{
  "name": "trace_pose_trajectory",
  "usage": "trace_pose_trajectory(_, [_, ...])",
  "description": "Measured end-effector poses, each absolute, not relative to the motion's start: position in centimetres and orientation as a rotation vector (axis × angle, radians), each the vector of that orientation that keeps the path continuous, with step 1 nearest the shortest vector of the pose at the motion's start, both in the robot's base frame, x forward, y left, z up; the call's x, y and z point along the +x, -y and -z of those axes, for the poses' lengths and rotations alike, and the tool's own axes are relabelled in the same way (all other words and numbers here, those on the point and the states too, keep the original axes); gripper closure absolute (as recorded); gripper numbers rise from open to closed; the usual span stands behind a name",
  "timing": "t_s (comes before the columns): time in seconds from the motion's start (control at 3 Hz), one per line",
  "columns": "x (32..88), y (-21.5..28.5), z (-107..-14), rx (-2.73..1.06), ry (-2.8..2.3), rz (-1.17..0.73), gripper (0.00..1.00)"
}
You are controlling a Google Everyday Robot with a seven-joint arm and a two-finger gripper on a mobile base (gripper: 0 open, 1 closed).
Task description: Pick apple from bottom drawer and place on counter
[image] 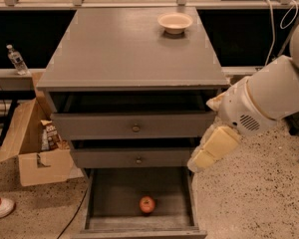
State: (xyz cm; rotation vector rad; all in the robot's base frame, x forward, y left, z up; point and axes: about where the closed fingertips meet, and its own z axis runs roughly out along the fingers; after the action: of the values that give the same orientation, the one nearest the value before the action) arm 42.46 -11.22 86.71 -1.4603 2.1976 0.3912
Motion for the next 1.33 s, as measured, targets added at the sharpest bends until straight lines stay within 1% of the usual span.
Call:
trace_pose_trajectory(0.33, [42.4,11.2,-86.5,-1.461,-2.199,-0.393,0.00])
trace_pose_trajectory(0.67, [42.4,10.0,-82.4,-1.428,-2.226,-0.435,0.00])
trace_pose_trajectory(1.0, [41.4,6.7,-73.3,-1.422,-2.288,-0.461,0.00])
trace_pose_trajectory(1.33, [40.3,4.4,-66.0,-1.384,-2.330,-0.493,0.00])
